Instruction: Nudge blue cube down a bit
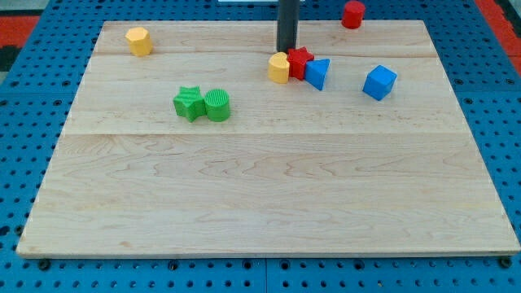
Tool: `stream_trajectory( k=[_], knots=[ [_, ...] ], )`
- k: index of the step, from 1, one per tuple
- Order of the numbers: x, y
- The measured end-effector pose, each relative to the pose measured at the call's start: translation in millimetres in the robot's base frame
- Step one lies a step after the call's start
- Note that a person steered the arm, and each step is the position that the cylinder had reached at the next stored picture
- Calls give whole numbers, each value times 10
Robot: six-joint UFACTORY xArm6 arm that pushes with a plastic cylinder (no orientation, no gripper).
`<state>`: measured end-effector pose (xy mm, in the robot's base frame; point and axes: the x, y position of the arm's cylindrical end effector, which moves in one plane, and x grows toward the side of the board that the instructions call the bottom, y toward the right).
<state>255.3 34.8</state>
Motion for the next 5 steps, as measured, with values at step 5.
stream_trajectory(
  k=[5],
  knots=[
    [-96, 648]
  ],
)
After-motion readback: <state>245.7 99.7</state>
